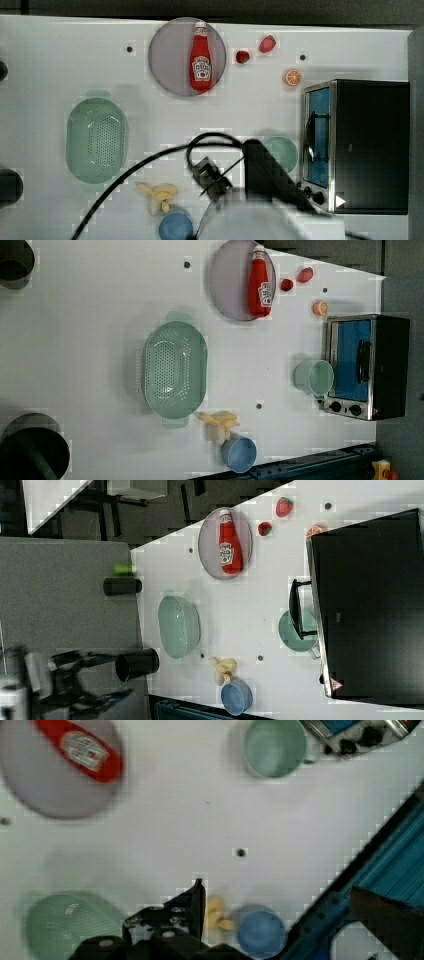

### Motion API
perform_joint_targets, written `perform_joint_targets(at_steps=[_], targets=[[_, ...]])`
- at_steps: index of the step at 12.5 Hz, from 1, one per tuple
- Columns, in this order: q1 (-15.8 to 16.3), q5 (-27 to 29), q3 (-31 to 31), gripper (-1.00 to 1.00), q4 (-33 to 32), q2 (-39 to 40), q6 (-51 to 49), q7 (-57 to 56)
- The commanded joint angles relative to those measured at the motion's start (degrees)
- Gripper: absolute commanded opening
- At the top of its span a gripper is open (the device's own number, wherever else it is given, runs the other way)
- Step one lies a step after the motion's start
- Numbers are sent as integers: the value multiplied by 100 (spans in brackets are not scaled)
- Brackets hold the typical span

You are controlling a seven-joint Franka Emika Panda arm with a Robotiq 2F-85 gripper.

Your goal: Drag strainer left to right.

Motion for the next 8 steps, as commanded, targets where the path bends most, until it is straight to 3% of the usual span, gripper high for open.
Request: perform_joint_targets(at_steps=[1,4,8], targets=[[245,229,586,100,43,597,208,39],[290,237,1554,100,36,1083,780,604],[305,237,2781,100,34,2050,1758,2899]])
